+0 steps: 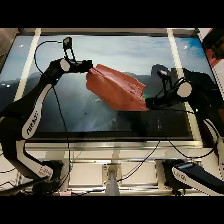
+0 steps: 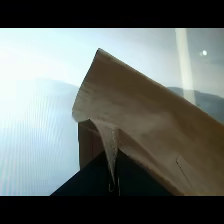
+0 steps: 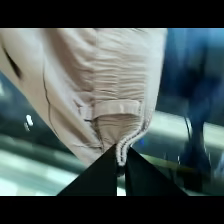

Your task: Fold the clothes and pants, and hang the long-sleeved shirts on hangers.

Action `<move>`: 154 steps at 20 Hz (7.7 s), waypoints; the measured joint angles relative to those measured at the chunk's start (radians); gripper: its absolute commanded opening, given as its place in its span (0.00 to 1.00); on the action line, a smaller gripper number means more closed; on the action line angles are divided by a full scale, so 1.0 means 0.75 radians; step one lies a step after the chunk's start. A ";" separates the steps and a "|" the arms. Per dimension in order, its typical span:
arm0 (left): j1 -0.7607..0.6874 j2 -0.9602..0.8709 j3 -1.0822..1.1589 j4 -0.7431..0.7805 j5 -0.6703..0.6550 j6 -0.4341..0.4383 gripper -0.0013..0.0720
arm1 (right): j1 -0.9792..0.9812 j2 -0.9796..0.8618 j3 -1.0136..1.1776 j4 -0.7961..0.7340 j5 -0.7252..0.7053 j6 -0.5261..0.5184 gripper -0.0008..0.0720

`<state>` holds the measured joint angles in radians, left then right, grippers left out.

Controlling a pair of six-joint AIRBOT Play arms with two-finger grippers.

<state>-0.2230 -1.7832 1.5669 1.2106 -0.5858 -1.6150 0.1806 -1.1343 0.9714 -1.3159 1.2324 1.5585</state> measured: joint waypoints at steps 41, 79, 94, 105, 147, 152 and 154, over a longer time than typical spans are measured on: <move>0.268 0.239 -0.223 0.131 -0.637 0.198 0.38 | 0.482 0.276 -0.915 0.844 -1.274 0.347 0.05; -0.286 0.369 -0.770 -0.143 -0.160 0.280 0.69 | 0.482 0.276 -0.915 0.841 -1.286 0.349 0.05; -0.270 0.378 -0.770 -0.310 -0.261 0.475 0.04 | 0.482 0.292 -0.910 0.839 -1.291 0.336 0.05; -0.096 0.889 -0.771 0.057 -0.547 0.491 0.04 | 0.482 0.347 -0.856 0.769 -1.313 0.272 0.05; 0.115 1.633 -1.724 -0.005 -0.675 -0.156 0.83 | 0.482 0.348 -0.853 0.666 -1.102 0.270 0.05; 0.116 1.597 -1.754 0.010 -0.611 -0.231 0.83 | 0.482 0.348 -0.853 0.666 -1.104 0.270 0.05; 0.116 1.542 -1.758 0.012 -0.580 -0.249 0.83 | 0.482 0.348 -0.853 0.666 -1.106 0.269 0.05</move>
<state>-0.1356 -0.6266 0.2485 1.2198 -1.0206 -1.8015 0.5419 -0.8734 0.3313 -0.8165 0.4026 1.7603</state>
